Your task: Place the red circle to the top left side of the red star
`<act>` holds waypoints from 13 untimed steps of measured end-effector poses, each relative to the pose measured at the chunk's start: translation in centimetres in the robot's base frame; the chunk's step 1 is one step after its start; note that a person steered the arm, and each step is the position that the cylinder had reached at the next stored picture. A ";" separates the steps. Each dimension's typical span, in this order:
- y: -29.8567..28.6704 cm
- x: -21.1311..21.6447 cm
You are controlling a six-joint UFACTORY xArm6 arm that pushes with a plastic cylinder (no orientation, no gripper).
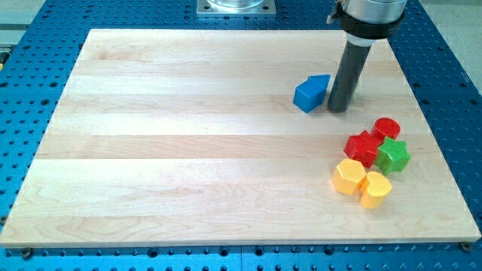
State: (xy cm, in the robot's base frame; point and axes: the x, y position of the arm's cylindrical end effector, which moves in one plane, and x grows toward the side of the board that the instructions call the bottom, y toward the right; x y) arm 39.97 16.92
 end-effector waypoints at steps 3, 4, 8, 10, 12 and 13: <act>12.9 1.8; 12.4 4.6; 1.3 7.8; 4.2 5.3; 0.1 3.6; -2.8 3.6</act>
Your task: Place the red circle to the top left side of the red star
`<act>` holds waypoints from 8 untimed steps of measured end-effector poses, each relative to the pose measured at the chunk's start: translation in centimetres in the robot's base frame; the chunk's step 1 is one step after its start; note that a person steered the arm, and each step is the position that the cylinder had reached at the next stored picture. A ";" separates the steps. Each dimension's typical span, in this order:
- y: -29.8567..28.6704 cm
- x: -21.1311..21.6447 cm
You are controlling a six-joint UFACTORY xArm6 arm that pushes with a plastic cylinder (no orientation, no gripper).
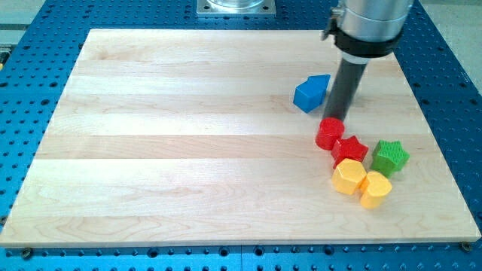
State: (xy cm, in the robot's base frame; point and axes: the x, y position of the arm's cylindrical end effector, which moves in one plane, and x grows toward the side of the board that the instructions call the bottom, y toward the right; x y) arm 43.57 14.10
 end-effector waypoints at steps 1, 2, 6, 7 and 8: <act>-0.4 1.1; -0.4 2.3; 7.3 2.5; 14.6 2.5; 16.3 5.0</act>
